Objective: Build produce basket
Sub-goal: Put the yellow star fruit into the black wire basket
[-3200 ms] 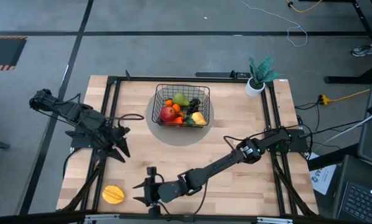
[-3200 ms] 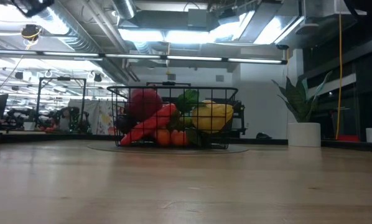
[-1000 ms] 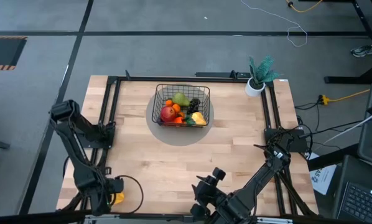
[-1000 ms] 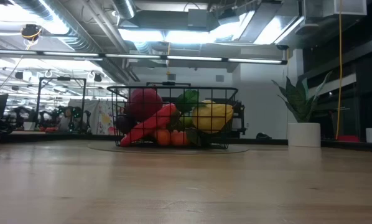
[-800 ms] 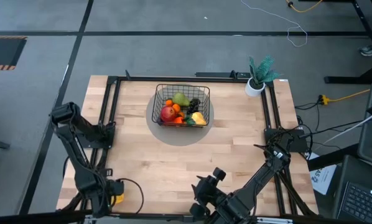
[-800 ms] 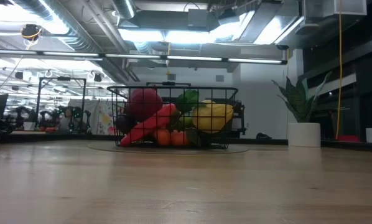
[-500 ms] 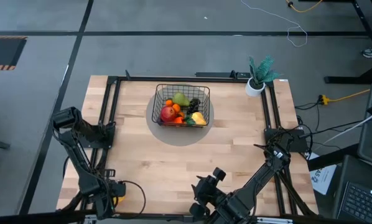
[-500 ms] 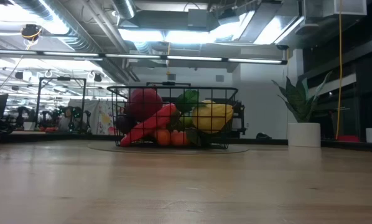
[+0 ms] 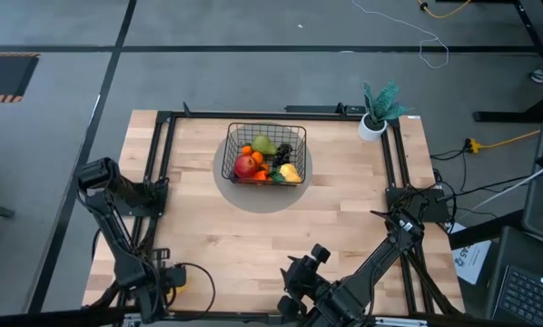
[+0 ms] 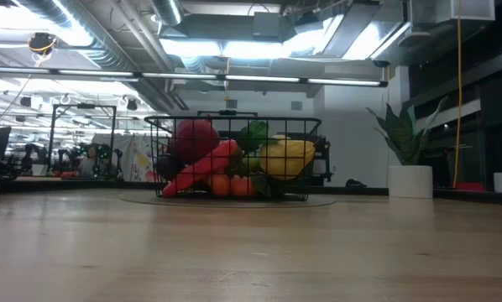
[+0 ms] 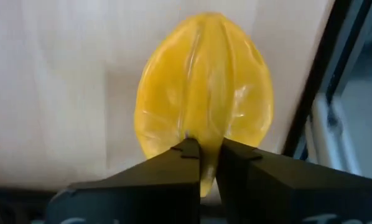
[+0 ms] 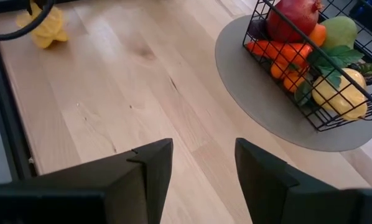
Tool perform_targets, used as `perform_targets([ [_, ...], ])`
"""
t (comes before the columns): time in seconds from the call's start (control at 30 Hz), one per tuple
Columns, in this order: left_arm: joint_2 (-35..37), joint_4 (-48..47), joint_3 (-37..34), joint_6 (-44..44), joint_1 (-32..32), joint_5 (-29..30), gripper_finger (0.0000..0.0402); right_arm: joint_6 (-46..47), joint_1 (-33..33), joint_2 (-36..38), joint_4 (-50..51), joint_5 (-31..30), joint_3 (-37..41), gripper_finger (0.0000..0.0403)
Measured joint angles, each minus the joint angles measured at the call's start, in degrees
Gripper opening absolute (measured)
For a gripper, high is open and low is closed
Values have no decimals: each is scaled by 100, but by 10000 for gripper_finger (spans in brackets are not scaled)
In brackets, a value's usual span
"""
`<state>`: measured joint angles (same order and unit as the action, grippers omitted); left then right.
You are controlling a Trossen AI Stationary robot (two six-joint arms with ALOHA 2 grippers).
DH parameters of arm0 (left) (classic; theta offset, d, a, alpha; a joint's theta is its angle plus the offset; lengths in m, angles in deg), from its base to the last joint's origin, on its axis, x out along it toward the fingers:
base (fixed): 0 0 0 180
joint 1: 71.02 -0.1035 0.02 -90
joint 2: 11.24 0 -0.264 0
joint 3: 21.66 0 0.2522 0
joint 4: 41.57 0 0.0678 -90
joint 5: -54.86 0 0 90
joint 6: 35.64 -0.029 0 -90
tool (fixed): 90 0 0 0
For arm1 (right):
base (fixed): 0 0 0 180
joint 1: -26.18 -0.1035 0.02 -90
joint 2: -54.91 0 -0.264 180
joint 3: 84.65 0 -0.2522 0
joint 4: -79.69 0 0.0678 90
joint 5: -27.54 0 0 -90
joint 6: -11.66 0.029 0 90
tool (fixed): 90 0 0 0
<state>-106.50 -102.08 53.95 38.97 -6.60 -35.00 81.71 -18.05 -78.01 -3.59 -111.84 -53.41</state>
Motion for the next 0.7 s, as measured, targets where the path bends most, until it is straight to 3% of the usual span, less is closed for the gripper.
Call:
perform_targets([
  [0.23, -14, -1370, 1191, -835, -313, 1470, 2, 25, 0, 0, 7, 12, 0, 165],
  [0.5, 3, -3635, 2761, -1354, -1044, 4091, 2, 43, -24, -2, -86, 155, 0, 165],
  [0.7, 5, -3832, 3793, -3520, -2421, 4541, 2, 43, -37, -2, -247, 151, 0, 165],
])
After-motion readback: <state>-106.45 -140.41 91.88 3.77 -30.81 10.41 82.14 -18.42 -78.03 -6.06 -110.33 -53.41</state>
